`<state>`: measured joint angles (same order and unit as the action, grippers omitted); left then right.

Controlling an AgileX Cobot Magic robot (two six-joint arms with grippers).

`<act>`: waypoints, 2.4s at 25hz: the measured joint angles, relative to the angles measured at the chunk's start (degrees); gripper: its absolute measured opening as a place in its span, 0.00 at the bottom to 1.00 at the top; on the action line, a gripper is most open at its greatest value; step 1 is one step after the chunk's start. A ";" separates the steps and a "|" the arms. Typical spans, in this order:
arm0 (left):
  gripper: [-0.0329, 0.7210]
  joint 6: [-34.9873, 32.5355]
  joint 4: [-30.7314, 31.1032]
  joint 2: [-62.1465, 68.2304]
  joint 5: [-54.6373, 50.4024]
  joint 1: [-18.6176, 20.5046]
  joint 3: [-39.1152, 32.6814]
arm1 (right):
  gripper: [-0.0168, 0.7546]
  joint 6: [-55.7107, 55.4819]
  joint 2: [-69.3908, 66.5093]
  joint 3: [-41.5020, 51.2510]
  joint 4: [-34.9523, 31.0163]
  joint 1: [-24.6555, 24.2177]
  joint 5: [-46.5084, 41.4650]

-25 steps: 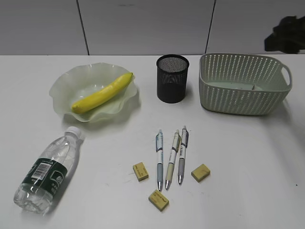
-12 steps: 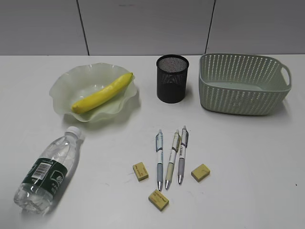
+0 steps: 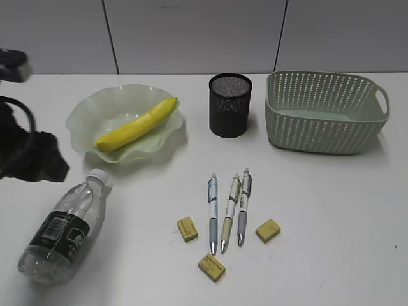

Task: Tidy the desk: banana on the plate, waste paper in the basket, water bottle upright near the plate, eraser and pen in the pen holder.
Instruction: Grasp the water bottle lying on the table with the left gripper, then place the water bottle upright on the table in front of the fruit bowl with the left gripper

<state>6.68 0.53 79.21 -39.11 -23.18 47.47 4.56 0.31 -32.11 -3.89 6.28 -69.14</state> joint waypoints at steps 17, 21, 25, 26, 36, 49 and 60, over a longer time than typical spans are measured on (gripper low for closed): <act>0.69 4.48 5.16 30.70 2.92 -1.72 14.07 | 0.65 0.00 0.11 0.48 0.02 0.00 2.73; 0.49 6.24 5.45 30.52 2.37 -1.72 14.07 | 0.65 0.00 0.11 0.55 0.02 0.00 3.05; 0.49 6.49 4.67 23.11 6.41 -1.72 10.30 | 0.65 -0.06 0.11 0.64 0.02 0.00 3.26; 0.49 6.54 4.53 20.20 8.57 -1.72 8.19 | 0.65 -0.06 0.11 0.64 0.07 0.00 3.30; 0.45 6.65 5.95 -4.08 56.50 -0.02 -21.52 | 0.65 -0.06 0.11 1.14 0.17 0.00 5.54; 0.44 6.65 5.61 -1.98 64.75 0.36 -25.70 | 0.65 -0.06 0.11 1.14 0.17 0.00 5.86; 0.81 6.65 5.80 -2.16 60.90 0.36 -21.65 | 0.65 -0.10 0.11 1.14 0.17 0.00 5.88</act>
<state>13.33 6.33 77.05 21.78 -22.82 25.81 4.46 0.42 -30.97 -3.72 6.28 -63.26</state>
